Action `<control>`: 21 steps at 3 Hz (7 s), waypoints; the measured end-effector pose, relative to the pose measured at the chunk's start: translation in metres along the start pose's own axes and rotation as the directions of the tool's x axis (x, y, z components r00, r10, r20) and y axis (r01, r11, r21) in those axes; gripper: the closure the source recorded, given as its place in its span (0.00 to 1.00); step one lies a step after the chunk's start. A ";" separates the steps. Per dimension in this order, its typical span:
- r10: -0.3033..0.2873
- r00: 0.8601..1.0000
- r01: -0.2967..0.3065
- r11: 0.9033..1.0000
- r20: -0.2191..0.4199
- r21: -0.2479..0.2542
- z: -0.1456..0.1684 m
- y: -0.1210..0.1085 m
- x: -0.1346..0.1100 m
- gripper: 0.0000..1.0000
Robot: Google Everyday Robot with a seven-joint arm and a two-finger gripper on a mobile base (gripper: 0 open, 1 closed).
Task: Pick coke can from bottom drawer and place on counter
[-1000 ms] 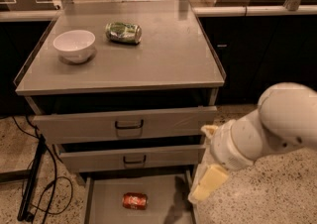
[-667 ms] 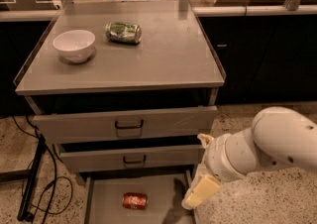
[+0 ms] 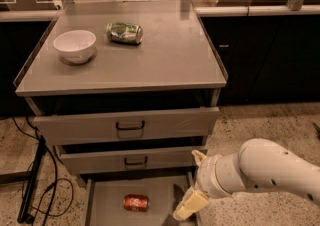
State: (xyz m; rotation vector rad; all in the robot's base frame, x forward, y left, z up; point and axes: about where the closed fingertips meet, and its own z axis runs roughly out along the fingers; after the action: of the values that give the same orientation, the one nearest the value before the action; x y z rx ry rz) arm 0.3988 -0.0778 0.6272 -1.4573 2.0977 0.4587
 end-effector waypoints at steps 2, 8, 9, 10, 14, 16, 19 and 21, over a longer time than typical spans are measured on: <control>0.012 1.000 -0.012 0.999 -0.016 -0.033 0.034 0.004 0.008 0.00; 0.127 0.988 -0.107 0.975 0.090 -0.194 0.245 0.019 0.083 0.00; 0.144 0.983 -0.116 0.968 0.112 -0.222 0.285 0.017 0.087 0.00; 0.134 0.978 -0.100 0.973 0.159 -0.208 0.335 0.017 0.099 0.00; 0.159 0.963 -0.116 0.973 0.217 -0.197 0.440 0.003 0.113 0.00; 0.147 0.968 -0.112 0.978 0.204 -0.175 0.512 -0.005 0.130 0.00; 0.143 0.969 -0.111 0.980 0.201 -0.162 0.528 -0.007 0.137 0.50; 0.143 0.969 -0.111 0.980 0.201 -0.162 0.528 -0.007 0.136 1.00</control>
Offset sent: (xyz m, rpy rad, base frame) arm 0.0058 0.0356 -0.0834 -0.0064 0.0990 0.0219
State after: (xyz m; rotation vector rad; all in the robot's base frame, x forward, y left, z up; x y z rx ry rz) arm 0.4929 0.1117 0.1240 -1.2943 2.0275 0.8018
